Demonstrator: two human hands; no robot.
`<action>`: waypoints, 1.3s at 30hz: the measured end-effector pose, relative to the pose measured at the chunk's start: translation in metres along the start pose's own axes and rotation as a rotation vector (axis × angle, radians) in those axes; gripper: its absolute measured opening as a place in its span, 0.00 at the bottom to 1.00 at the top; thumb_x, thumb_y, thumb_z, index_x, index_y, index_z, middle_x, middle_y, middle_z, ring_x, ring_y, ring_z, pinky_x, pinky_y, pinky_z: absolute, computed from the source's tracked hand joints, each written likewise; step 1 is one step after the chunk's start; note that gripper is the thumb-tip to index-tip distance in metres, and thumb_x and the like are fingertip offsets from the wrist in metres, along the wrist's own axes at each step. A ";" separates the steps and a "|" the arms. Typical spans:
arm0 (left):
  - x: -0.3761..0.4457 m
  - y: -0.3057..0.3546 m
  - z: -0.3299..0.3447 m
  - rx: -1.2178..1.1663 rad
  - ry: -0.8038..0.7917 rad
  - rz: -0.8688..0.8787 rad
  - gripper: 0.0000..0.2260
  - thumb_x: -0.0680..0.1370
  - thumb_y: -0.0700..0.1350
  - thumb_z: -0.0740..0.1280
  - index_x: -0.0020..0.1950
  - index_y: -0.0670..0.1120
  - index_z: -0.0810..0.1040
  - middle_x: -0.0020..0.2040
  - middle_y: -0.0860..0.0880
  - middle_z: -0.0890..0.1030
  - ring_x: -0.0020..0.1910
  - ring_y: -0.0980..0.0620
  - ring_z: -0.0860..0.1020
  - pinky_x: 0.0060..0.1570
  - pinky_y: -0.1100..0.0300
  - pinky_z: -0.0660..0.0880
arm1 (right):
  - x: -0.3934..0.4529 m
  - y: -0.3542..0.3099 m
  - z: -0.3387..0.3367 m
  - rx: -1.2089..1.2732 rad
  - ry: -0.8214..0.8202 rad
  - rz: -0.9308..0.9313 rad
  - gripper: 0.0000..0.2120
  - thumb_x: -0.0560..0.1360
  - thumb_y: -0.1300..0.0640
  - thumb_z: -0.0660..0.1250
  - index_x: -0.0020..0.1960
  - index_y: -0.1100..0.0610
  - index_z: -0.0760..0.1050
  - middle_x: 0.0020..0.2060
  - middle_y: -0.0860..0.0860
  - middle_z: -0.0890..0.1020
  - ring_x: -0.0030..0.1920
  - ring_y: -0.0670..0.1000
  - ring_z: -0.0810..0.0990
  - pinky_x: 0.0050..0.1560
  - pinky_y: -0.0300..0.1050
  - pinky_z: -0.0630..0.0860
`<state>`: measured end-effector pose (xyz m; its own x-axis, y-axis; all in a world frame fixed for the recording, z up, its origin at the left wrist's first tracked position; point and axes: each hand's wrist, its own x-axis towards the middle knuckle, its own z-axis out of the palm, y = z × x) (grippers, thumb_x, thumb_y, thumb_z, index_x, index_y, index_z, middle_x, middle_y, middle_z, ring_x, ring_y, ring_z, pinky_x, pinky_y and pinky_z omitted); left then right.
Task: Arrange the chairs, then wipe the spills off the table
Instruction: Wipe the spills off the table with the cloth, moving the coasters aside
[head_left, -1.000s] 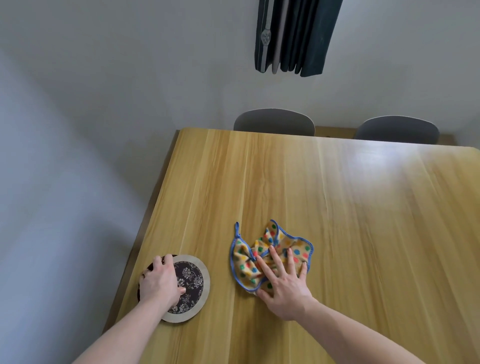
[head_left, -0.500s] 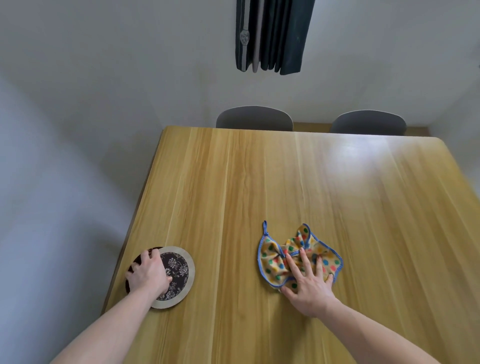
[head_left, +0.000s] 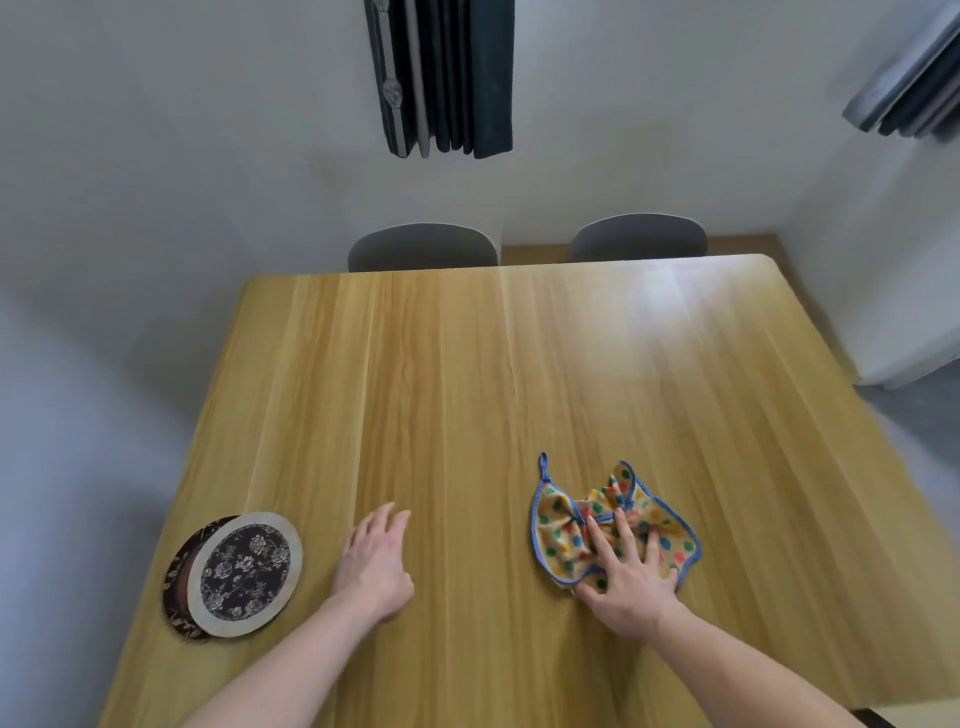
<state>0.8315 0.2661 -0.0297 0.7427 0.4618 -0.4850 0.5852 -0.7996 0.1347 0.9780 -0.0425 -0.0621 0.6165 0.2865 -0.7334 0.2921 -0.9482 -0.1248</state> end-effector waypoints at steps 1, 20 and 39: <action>-0.002 0.017 0.000 -0.002 -0.020 0.021 0.38 0.73 0.37 0.63 0.82 0.51 0.55 0.82 0.49 0.53 0.81 0.46 0.55 0.79 0.50 0.54 | -0.001 0.013 -0.003 0.000 -0.001 0.011 0.45 0.74 0.28 0.57 0.75 0.30 0.26 0.77 0.43 0.24 0.80 0.65 0.31 0.74 0.78 0.47; -0.034 0.209 0.010 0.054 -0.133 0.079 0.36 0.72 0.41 0.62 0.81 0.52 0.58 0.81 0.50 0.56 0.79 0.47 0.59 0.77 0.51 0.59 | -0.030 0.258 -0.048 0.167 -0.053 0.218 0.46 0.76 0.28 0.58 0.78 0.34 0.26 0.78 0.45 0.25 0.80 0.66 0.36 0.74 0.75 0.55; -0.128 0.173 0.021 -0.012 -0.153 -0.091 0.35 0.74 0.42 0.64 0.80 0.52 0.60 0.80 0.51 0.60 0.75 0.48 0.64 0.74 0.50 0.66 | -0.040 0.294 -0.008 0.296 -0.032 0.444 0.46 0.78 0.32 0.58 0.80 0.41 0.28 0.79 0.54 0.28 0.79 0.71 0.41 0.77 0.71 0.54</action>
<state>0.8307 0.0606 0.0376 0.6283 0.4676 -0.6218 0.6524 -0.7520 0.0938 1.0445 -0.3315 -0.0639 0.6099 -0.1507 -0.7780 -0.2130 -0.9768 0.0223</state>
